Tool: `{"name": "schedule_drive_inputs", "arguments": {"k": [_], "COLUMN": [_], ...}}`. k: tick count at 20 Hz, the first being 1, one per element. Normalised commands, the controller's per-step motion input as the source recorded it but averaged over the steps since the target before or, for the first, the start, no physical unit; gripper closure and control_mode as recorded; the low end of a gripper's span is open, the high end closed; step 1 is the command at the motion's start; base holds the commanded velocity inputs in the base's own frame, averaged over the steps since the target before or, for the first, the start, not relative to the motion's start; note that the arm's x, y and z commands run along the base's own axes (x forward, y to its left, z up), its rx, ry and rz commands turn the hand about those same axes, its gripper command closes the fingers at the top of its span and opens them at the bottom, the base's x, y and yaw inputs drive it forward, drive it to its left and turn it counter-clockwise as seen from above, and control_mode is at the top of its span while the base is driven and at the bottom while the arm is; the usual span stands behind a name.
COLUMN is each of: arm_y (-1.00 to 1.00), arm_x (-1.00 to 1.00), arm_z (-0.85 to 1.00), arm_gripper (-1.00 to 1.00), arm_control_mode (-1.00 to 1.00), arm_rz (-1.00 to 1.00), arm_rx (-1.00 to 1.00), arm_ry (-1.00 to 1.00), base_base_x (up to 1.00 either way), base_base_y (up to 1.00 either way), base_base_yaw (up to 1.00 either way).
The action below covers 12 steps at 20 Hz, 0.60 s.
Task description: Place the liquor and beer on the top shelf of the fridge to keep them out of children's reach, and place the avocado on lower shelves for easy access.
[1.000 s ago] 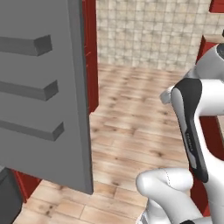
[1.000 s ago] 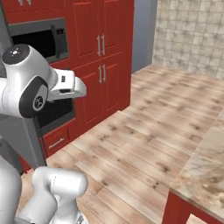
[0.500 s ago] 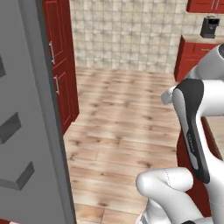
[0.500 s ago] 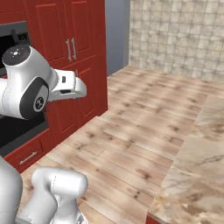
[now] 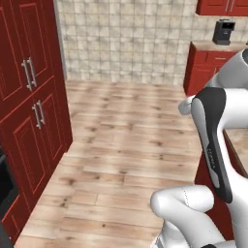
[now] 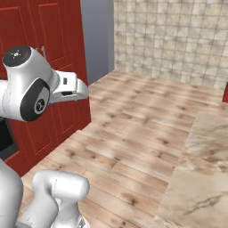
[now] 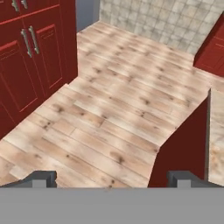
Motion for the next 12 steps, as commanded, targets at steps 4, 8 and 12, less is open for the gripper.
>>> {"name": "schedule_drive_inputs", "arguments": {"k": [4,8,12], "arm_y": [0.00,0.00,0.00], "arm_x": [0.00,0.00,0.00], "arm_z": [0.00,0.00,0.00], "arm_gripper": [-1.00,-1.00,-1.00], "arm_control_mode": [1.00,1.00,1.00], "arm_rz": [0.00,0.00,0.00], "arm_rx": [0.00,0.00,0.00], "arm_ry": [0.00,0.00,0.00], "base_base_x": [1.00,1.00,1.00], "base_base_y": [0.05,0.13,0.09], "base_base_yaw": [-0.12,-0.13,-0.20]}}
